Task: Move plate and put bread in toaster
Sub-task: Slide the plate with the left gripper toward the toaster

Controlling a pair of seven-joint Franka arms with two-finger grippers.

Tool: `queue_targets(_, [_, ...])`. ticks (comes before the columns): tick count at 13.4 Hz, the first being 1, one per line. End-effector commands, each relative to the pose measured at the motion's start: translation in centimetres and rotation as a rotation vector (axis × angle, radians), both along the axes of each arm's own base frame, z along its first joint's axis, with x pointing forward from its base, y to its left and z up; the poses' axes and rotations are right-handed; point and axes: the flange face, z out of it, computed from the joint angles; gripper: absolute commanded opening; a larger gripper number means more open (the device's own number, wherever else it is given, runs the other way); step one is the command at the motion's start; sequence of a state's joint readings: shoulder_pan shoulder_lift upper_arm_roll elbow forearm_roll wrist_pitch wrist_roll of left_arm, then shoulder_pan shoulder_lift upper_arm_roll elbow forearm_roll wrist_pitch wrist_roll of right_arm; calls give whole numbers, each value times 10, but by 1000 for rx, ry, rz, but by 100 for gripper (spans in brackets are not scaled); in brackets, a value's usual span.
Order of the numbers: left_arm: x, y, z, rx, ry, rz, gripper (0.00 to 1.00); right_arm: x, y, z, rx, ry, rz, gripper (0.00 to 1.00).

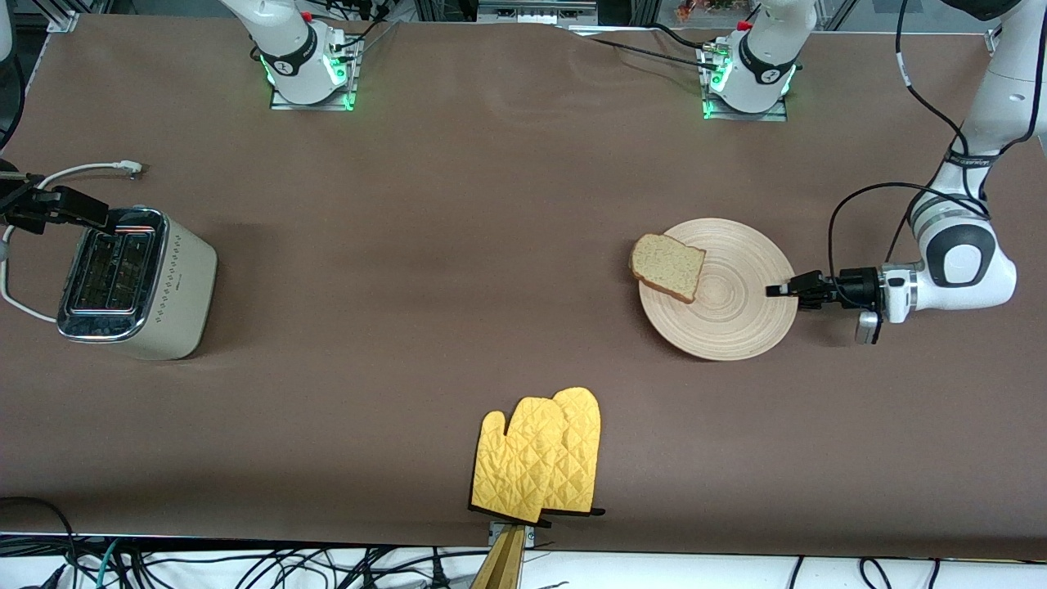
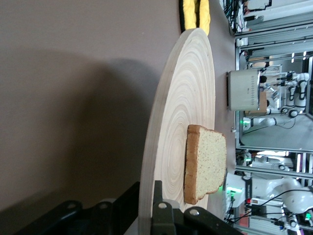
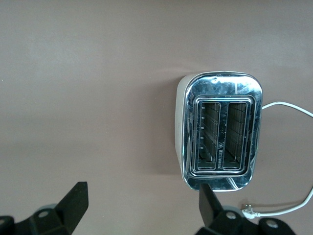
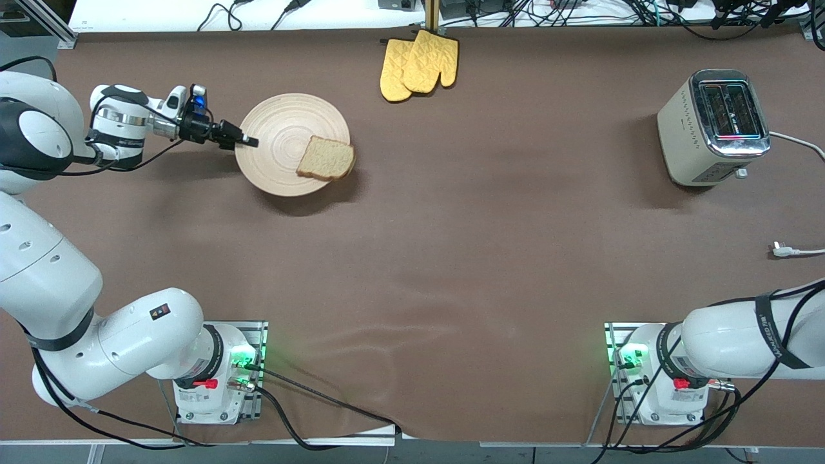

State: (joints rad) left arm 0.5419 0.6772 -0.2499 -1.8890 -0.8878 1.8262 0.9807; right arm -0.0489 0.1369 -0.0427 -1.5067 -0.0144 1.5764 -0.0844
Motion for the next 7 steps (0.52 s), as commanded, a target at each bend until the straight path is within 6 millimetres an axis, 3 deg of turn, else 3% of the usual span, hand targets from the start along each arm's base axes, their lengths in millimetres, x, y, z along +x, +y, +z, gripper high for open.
queue_targets(1, [7,-31,19,-76,30,28,0,1,-2,5,5,-5,-6,100])
queue_targets(7, [18,-166,14,-152,93,4,0,2,-2,4,23,-5,-10,100])
